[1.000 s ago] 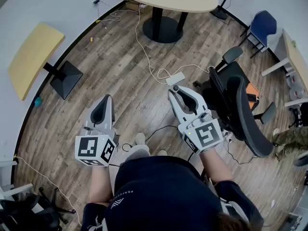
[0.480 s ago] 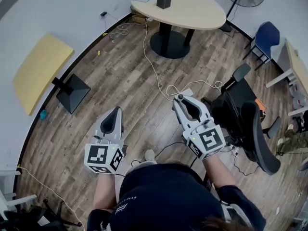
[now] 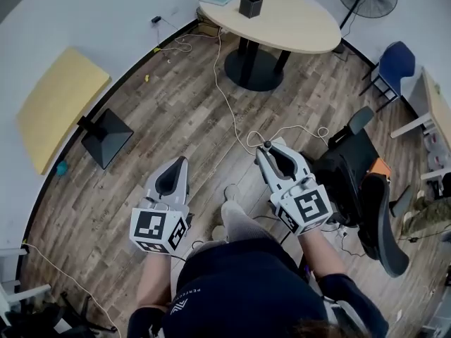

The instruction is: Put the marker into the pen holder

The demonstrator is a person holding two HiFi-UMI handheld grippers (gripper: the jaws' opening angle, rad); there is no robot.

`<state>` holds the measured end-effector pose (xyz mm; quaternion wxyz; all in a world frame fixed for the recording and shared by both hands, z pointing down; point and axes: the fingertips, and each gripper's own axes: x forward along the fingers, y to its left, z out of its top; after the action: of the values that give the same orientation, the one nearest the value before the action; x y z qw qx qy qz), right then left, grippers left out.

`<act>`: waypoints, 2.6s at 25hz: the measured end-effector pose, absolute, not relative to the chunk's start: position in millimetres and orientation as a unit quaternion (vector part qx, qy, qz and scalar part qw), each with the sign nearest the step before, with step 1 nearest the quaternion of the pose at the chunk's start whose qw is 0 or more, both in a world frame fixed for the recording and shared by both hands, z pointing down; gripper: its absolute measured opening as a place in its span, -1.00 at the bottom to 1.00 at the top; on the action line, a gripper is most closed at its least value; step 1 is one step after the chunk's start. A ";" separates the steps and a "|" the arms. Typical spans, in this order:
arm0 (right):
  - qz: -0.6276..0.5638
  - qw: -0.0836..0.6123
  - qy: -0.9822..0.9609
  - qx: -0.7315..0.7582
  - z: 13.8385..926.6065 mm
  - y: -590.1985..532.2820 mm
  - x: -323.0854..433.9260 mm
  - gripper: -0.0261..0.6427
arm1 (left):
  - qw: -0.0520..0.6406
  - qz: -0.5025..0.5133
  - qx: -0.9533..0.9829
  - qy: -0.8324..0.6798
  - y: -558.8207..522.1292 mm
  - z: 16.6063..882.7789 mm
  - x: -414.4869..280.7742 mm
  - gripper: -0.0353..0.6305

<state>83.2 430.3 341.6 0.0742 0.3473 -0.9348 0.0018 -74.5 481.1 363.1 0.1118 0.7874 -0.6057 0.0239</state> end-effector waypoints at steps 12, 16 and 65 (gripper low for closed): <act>0.004 0.067 -0.949 0.309 343.0 296.3 45.9 -0.75 | 0.111 0.024 0.772 -0.626 352.9 359.5 -99.4 -0.87; 0.007 0.066 -0.952 0.300 339.3 247.3 42.3 -0.75 | 0.112 0.028 0.772 -0.625 301.7 355.4 -97.5 -0.87; 0.018 0.051 -0.916 0.398 334.7 -133.7 -25.8 -0.75 | 0.130 0.038 0.839 -0.527 -101.0 370.9 -159.6 -0.87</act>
<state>-25.8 -133.7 334.7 0.0511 0.3984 -0.9156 0.0179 -159.6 -101.0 370.9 0.1301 0.8392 -0.5266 0.0385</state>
